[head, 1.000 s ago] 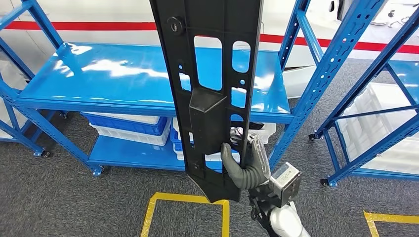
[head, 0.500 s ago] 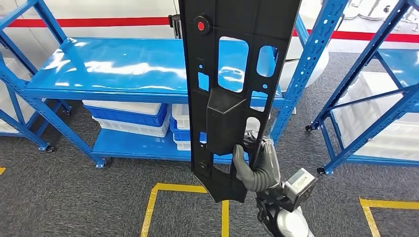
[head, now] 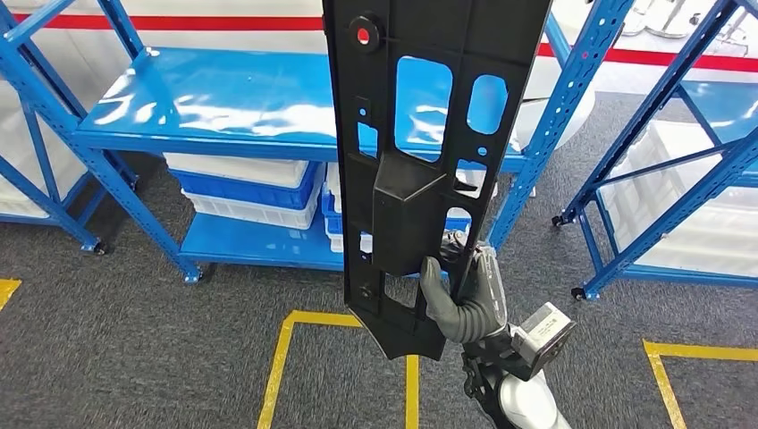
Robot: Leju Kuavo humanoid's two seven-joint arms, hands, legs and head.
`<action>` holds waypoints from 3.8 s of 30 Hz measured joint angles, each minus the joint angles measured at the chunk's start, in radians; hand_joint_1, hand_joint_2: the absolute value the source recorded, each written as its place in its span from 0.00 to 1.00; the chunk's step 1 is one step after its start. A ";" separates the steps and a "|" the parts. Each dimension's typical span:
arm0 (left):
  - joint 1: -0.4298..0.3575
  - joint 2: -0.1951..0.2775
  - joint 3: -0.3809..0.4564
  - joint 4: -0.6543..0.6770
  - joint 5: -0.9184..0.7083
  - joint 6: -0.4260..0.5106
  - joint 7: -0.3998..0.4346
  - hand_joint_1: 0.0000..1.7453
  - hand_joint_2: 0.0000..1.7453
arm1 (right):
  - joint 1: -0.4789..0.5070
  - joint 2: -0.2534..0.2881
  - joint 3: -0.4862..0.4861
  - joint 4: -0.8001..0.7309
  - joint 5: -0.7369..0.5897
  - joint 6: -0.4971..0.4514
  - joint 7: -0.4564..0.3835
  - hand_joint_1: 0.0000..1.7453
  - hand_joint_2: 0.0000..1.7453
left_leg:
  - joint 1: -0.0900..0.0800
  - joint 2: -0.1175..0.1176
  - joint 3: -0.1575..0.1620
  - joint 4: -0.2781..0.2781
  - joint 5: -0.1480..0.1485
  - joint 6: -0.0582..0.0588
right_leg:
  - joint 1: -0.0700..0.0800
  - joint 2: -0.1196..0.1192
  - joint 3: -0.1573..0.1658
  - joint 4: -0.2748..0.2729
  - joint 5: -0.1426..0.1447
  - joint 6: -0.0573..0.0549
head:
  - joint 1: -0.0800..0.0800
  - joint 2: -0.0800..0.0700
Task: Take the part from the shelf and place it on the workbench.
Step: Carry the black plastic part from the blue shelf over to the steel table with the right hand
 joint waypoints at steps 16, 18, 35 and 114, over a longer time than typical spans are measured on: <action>0.023 0.011 0.019 0.012 0.048 0.010 0.003 0.00 1.00 | -0.004 -0.010 0.011 -0.002 0.023 -0.024 -0.020 1.00 1.00 | -0.012 -0.002 -0.183 0.099 0.023 -0.030 | 0.009 -0.001 0.178 -0.091 -0.060 -0.062 | 0.004 0.000; 0.027 0.013 0.022 0.015 0.048 0.009 0.009 0.00 1.00 | -0.003 -0.009 0.013 -0.002 0.027 -0.027 -0.022 1.00 1.00 | 0.000 -0.005 -0.204 0.229 -0.080 -0.047 | 0.010 -0.002 0.155 -0.090 -0.036 -0.068 | -0.002 0.000; 0.054 0.035 0.048 0.031 0.070 0.003 0.031 0.00 1.00 | 0.057 -0.030 0.024 -0.003 0.131 -0.050 -0.068 1.00 1.00 | 0.003 -0.011 -0.017 0.001 0.008 0.003 | 0.011 -0.004 -0.048 0.242 -0.132 -0.028 | 0.007 0.000; 0.020 0.023 0.030 0.036 0.064 -0.034 0.025 0.00 1.00 | 0.226 -0.024 0.010 -0.116 0.228 0.077 -0.160 1.00 1.00 | 0.010 0.013 -0.144 0.188 -0.015 -0.049 | 0.012 -0.057 0.084 -0.021 -0.032 -0.040 | -0.011 0.000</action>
